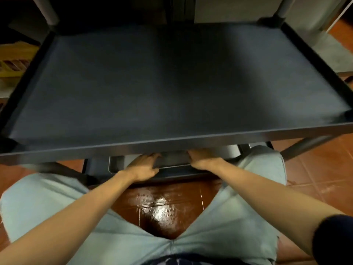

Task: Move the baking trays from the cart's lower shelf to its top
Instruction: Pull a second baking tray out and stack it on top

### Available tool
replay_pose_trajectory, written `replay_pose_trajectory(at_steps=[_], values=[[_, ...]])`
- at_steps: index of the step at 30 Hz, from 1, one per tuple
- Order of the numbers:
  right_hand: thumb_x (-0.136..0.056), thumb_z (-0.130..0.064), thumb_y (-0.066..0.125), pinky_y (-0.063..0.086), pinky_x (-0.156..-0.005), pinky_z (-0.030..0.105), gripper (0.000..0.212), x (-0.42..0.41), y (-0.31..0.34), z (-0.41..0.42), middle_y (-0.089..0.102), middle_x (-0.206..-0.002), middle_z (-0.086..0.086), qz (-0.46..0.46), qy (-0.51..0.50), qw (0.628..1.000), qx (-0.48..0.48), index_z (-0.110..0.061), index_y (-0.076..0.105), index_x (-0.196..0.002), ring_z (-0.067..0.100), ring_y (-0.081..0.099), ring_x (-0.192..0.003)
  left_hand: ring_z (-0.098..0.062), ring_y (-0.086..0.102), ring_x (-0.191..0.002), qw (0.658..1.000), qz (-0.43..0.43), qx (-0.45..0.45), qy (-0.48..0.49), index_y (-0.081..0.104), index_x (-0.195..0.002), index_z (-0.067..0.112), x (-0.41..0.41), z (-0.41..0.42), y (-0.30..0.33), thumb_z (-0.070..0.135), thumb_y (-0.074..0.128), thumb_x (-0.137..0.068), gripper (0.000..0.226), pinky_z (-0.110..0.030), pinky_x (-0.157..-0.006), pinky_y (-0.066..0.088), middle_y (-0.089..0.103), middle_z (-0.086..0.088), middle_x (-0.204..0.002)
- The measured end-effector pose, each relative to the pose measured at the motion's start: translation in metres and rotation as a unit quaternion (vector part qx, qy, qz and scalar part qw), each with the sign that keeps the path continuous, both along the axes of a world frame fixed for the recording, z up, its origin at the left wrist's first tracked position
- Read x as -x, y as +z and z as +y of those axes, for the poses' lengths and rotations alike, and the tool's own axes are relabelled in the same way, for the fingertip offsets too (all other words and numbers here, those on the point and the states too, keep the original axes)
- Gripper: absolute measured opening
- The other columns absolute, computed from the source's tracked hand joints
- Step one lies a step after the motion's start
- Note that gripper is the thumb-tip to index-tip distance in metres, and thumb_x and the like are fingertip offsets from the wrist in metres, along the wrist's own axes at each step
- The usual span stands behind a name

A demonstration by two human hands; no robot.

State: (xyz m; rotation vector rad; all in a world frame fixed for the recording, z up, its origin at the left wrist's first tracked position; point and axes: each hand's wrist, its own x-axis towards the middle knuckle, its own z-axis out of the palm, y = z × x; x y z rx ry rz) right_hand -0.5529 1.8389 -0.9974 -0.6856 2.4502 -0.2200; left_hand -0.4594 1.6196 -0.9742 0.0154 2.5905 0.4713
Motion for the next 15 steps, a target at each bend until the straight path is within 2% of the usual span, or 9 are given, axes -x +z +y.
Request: replay_pose_trajectory(at_steps=[3,7,10,15], values=[[-0.089,-0.015,0.055,0.041,-0.103,0.041,0.036,0.007,-0.021,0.006,0.049,-0.137,0.013,-0.010,0.000,0.998,-0.055,-0.014,0.050,-0.125,0.032,0.048,-0.125,-0.024,0.035,-0.142,0.998,-0.059,-0.004,0.023,0.030,-0.149,0.027,0.002,-0.002,-0.020,0.028,0.056,-0.093,0.062,-0.032,-0.112,0.031,0.035,-0.004,-0.157],[-0.088,-0.012,0.059,0.044,-0.097,0.040,0.032,0.006,-0.040,0.015,0.054,-0.130,0.014,-0.033,0.021,0.994,-0.102,-0.012,0.055,-0.119,0.032,0.053,-0.117,-0.026,0.037,-0.140,0.994,-0.103,0.003,0.029,0.028,-0.151,0.025,-0.001,-0.004,-0.040,0.028,0.059,-0.092,0.066,-0.034,-0.111,0.032,0.037,-0.007,-0.155],[-0.088,-0.019,0.063,0.046,-0.094,0.041,0.027,0.004,-0.045,0.018,0.057,-0.123,0.013,0.007,0.031,0.993,-0.118,-0.013,0.057,-0.113,0.030,0.056,-0.110,-0.026,0.039,-0.138,0.993,-0.107,0.012,0.038,0.029,-0.150,0.026,0.000,-0.006,-0.047,0.027,0.059,-0.092,0.066,-0.035,-0.110,0.034,0.039,-0.007,-0.154],[-0.086,-0.024,0.067,0.047,-0.096,0.042,0.031,0.004,-0.053,0.017,0.061,-0.121,0.013,0.078,0.084,0.983,-0.140,-0.012,0.060,-0.114,0.030,0.058,-0.110,-0.027,0.045,-0.132,0.994,-0.095,0.014,0.045,0.031,-0.149,0.025,-0.001,-0.004,-0.052,0.024,0.059,-0.092,0.063,-0.037,-0.108,0.039,0.045,-0.009,-0.148]])
